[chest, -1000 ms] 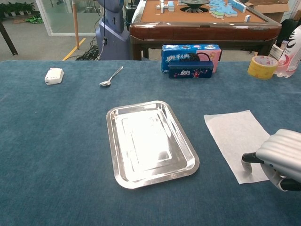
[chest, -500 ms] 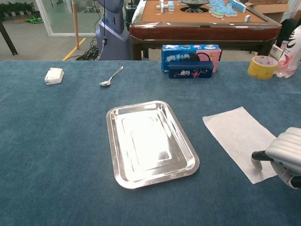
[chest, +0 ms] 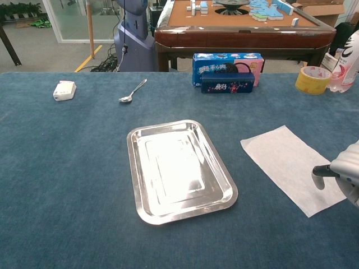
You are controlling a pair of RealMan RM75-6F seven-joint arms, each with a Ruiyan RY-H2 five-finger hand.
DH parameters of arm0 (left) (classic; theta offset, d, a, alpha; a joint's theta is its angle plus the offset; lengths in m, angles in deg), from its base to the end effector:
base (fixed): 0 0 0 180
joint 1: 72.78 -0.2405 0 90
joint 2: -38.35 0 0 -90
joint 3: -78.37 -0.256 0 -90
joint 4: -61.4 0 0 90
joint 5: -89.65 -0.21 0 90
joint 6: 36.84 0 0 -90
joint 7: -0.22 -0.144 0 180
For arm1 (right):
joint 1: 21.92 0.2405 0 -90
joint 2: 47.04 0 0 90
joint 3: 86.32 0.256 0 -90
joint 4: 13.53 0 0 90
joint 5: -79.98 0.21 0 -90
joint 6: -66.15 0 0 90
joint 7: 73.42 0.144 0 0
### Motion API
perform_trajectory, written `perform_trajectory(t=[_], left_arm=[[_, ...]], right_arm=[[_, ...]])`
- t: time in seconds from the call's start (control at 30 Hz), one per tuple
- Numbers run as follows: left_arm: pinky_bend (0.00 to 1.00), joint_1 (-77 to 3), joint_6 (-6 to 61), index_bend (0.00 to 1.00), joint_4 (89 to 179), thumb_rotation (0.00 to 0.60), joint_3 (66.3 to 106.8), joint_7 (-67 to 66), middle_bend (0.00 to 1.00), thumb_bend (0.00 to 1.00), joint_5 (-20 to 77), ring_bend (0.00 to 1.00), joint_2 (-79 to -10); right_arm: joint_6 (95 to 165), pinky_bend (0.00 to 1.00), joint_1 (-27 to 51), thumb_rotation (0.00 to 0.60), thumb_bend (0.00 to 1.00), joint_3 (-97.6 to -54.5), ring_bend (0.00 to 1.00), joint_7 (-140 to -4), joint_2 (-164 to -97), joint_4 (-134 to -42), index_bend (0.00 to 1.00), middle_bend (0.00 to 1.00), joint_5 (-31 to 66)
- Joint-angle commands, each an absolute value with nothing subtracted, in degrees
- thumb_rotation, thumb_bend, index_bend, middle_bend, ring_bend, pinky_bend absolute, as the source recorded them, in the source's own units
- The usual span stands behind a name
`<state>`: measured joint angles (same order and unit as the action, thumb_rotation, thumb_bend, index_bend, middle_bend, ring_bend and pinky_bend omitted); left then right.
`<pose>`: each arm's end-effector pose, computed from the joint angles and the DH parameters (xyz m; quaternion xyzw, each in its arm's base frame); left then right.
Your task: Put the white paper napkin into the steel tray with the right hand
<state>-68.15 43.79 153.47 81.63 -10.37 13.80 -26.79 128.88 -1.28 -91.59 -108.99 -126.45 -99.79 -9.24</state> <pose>-0.3379 0.1787 0.1538 -0.5858 -0.4004 -0.2840 0.6448 -0.2668 -0.2097 0.0102 0.8487 -0.1983 0.2024 0.4466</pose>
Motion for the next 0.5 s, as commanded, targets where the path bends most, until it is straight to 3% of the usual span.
perform_trajectory(t=[0.03,0.1,0.13,0.17,0.27,0.4,0.5], left_arm=[[0.32,-68.1,43.7,0.24,153.5,0.600,81.6,-10.4,0.22,0.20,13.8,0.21,-26.8],[0.32,-68.1,43.7,0.24,153.5,0.600,81.6,-10.4,0.22,0.20,13.9,0.21,-26.8],[0.32,-68.1,43.7,0.24,153.5,0.600,81.6,-10.4,0.22,0.20,13.9,0.21,-26.8],[0.32,-68.1,43.6,0.24,153.4,0.600,81.6,-10.4,0.22,0.20,13.9,0.21,-26.8],[0.32,-68.0,43.5,0.24,153.4,0.600,81.6,-10.4,0.22,0.20,13.9,0.21,-26.9],[0.32,-68.0,43.3,0.24,153.4,0.600,81.6,-10.4,0.22,0.20,13.9,0.21,-26.9],[0.32,-68.0,43.3,0.24,153.4,0.600,81.6,-10.2,0.22,0.20,13.9,0.21,-26.8]], right_arm=[[132.2,1.00,-1.6,0.600,0.85,-91.9,0.99,-105.1,-125.5,-99.7,0.42,1.00,-12.8],[133.7,0.99,-1.7,0.600,0.55,-92.1,0.94,-103.4,-124.8,-99.6,0.42,1.00,-14.3],[134.4,0.99,-1.8,0.600,0.48,-92.1,0.92,-102.9,-124.4,-99.7,0.42,1.00,-14.9],[135.2,0.96,-2.0,0.600,0.35,-92.2,0.86,-102.3,-124.0,-99.7,0.42,0.98,-15.6],[136.7,0.80,-2.5,0.600,0.13,-92.5,0.70,-101.5,-123.6,-99.4,0.42,0.83,-16.9],[138.0,0.48,-3.2,0.600,0.01,-92.9,0.43,-100.2,-123.9,-98.3,0.42,0.52,-18.0],[139.0,0.32,-3.7,0.600,0.00,-93.2,0.27,-98.9,-124.7,-96.9,0.42,0.34,-18.9]])
